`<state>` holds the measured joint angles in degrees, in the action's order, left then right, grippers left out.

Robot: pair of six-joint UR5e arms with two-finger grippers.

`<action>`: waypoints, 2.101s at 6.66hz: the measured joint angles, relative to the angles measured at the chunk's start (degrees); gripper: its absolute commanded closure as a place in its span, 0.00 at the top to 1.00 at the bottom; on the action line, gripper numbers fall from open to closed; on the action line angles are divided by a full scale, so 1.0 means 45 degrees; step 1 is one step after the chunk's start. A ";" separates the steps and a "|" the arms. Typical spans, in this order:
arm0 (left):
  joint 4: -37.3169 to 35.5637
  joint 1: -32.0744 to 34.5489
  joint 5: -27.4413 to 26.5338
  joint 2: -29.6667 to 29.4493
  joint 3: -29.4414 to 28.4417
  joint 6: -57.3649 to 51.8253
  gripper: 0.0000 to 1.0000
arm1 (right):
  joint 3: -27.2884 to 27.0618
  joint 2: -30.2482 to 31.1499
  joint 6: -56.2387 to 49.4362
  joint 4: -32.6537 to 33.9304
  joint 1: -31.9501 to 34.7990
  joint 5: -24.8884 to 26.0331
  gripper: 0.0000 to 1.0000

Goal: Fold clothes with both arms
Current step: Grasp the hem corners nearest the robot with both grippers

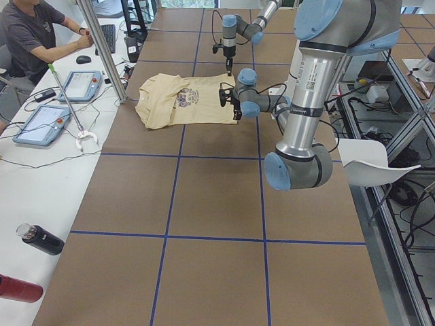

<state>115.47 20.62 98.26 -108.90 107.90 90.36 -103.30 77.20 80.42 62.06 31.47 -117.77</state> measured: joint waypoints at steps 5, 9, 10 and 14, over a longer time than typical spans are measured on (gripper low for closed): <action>-0.0763 -0.0180 -0.0355 -0.0327 -0.0545 -0.0158 0.73 | -0.0150 -0.0019 0.0000 -0.0002 0.0228 -0.0059 0.00; -0.0963 -0.0080 -0.0447 -0.0305 -0.0763 -0.0177 0.72 | -0.0150 -0.0060 0.0000 -0.0002 0.0271 -0.0085 0.00; -0.0987 -0.0122 -0.0449 -0.0336 -0.0777 -0.0177 0.71 | -0.0150 -0.0064 0.0000 -0.0002 0.0272 -0.0093 0.00; -0.1026 -0.0267 -0.0450 -0.0455 -0.0896 -0.0177 0.53 | -0.0150 -0.0065 0.0000 -0.0002 0.0294 -0.0098 0.00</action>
<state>110.86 19.42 96.24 -110.95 103.87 89.56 -103.97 76.90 80.42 62.05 32.79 -118.21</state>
